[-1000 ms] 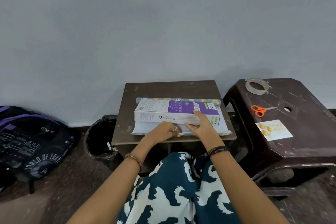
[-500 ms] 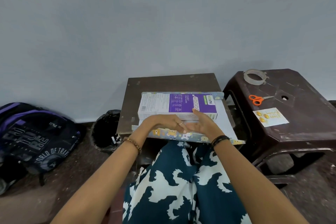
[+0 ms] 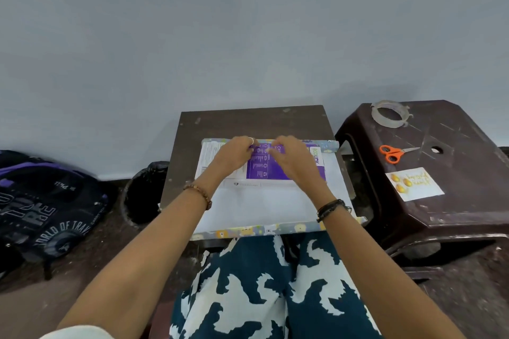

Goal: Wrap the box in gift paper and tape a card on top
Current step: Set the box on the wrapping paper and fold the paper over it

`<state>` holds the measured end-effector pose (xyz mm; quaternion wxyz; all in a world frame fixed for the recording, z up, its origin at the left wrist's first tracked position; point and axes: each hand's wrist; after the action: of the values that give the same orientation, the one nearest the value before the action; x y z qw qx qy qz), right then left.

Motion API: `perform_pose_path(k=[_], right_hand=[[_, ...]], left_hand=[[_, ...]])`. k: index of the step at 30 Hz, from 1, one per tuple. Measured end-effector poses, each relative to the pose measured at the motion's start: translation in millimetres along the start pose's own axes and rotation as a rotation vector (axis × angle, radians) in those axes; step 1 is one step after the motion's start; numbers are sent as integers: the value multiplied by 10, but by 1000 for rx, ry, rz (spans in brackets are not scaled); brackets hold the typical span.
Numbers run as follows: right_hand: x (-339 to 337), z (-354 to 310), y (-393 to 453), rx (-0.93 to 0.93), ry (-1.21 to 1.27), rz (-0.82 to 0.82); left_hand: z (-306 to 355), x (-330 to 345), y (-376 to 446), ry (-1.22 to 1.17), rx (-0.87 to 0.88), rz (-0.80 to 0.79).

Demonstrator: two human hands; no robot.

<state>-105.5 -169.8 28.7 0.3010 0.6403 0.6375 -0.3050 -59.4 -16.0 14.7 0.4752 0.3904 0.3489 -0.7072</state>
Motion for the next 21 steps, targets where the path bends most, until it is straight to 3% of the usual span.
perform_pose_path(k=[2,4,9,12,17,21], right_hand=[[224,107,33,-36,-87,-134],[431,272,1,-92,-286,-114],[596,418,-35,-145,-429,-43],[561,450,-47,-156,-462,-38],[382,626,-169,-149,-463,6],[247,689,-268,-140,-522,-57]], left_hand=[[-41,65,9,23,38,159],[-120,179,-28,3,40,269],[-412,524,-180,148,43,212],[-415,565,-266,-10,26,306],[-586,640,-556,-29,-99,540],[-628,692,-680,-353,-231,533]])
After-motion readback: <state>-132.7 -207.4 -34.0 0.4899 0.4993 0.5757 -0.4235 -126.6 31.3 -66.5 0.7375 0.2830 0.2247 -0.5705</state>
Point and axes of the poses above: each hand's wrist, its own y-axis towards the middle knuckle, its own x-axis out of the palm, z = x × y
